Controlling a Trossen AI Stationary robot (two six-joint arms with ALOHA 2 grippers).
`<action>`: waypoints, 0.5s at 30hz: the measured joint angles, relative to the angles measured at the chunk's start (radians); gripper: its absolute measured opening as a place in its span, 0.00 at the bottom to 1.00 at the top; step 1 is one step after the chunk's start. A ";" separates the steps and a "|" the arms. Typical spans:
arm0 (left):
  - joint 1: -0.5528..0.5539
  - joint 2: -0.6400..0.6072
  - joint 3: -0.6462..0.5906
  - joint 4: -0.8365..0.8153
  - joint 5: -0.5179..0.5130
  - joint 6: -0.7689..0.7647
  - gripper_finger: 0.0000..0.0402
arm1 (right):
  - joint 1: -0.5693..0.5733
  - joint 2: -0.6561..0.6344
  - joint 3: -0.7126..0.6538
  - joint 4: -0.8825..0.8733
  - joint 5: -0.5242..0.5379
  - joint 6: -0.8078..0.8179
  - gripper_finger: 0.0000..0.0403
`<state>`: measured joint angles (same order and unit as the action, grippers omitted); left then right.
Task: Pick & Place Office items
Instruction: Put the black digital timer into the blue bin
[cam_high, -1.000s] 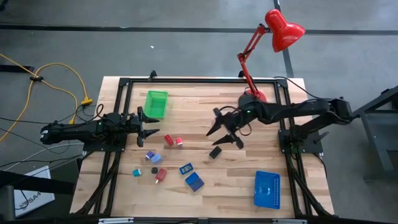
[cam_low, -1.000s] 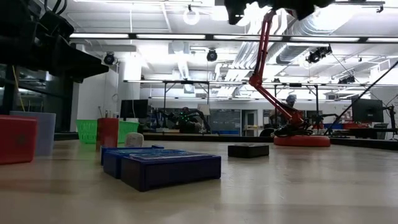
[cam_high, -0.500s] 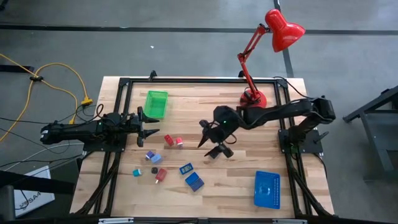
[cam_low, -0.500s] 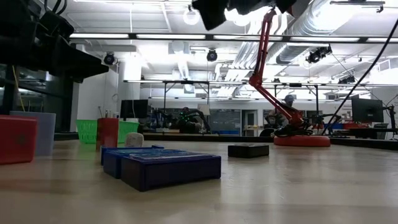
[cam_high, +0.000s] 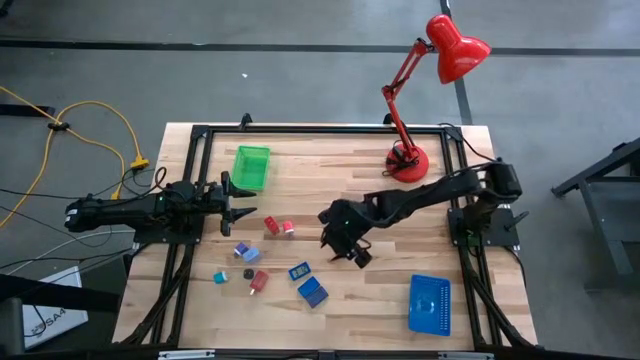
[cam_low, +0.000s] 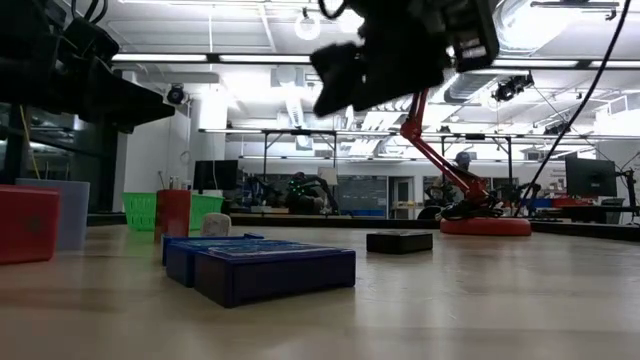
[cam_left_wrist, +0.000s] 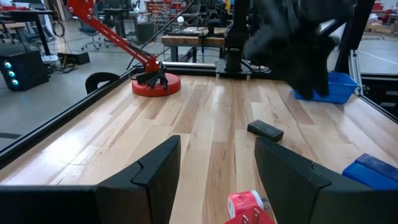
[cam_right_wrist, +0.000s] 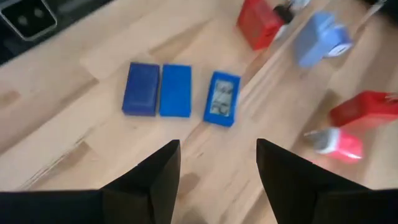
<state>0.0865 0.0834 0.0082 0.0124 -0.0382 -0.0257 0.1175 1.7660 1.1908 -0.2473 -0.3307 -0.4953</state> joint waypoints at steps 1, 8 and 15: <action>0.000 0.000 0.000 0.000 0.000 0.000 0.50 | 0.004 0.018 0.000 -0.002 0.000 0.000 0.49; 0.000 0.000 0.000 0.000 0.000 0.000 0.50 | 0.005 0.105 0.000 -0.021 0.023 0.002 0.49; 0.000 0.000 0.000 0.000 0.000 0.000 0.50 | -0.003 0.108 0.000 -0.050 0.088 0.003 0.49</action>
<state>0.0864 0.0830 0.0082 0.0128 -0.0380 -0.0257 0.1150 1.8736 1.1908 -0.2970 -0.2425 -0.4925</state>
